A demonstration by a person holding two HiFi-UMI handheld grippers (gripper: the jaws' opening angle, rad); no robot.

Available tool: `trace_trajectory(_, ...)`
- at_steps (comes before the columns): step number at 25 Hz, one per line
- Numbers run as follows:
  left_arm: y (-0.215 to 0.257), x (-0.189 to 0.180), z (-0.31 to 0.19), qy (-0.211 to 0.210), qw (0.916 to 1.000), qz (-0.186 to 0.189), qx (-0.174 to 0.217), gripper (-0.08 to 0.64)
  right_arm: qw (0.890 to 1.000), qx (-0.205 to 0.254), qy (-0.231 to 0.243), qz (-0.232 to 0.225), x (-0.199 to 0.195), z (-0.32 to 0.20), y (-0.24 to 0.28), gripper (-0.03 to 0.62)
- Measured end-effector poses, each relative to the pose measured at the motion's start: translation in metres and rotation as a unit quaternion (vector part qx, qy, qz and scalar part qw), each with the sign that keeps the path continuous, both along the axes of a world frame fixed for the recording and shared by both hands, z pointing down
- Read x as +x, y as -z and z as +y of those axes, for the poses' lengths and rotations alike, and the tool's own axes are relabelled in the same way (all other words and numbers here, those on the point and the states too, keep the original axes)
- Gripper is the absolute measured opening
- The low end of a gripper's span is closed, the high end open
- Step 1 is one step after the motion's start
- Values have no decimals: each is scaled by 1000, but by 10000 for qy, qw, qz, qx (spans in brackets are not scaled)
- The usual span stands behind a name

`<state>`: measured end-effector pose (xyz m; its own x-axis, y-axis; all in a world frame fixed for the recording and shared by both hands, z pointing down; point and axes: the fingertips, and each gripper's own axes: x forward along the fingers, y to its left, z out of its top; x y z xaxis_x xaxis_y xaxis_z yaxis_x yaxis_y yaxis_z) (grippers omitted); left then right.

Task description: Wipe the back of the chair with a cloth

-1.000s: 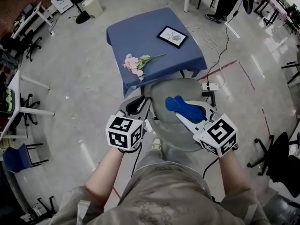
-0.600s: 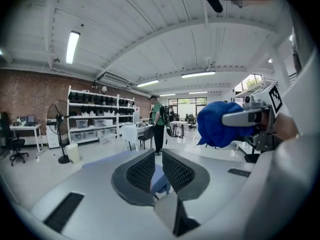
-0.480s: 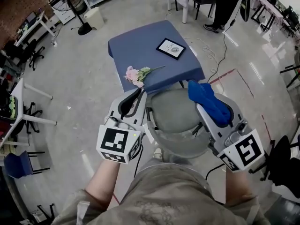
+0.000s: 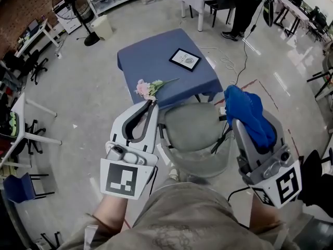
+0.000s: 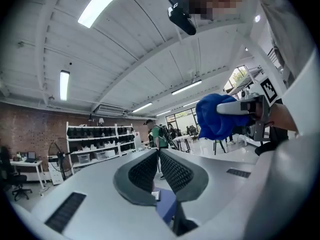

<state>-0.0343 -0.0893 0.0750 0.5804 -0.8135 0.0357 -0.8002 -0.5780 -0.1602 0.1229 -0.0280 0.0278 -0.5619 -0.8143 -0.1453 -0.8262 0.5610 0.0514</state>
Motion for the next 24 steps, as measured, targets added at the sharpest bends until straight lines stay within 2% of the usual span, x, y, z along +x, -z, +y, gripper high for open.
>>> trace_trajectory(6,4,1,18,-116,9998,111,121,34,9996,-75,-241,-127,20,9,0,126)
trace_trajectory(8,0,2,24,-172,9997,44,165,34,9992,-182,-335,-128,28,9,-9,126)
trace_trajectory(17,-33,-2,34,-174,9996,-67,-220,32,9965,-799,-213,87,18,21,-56,126)
trace_trajectory(24,-33,-1,37,-196,9991,-33,-369,32,9966,-797,-114,155,11,21,-56,126)
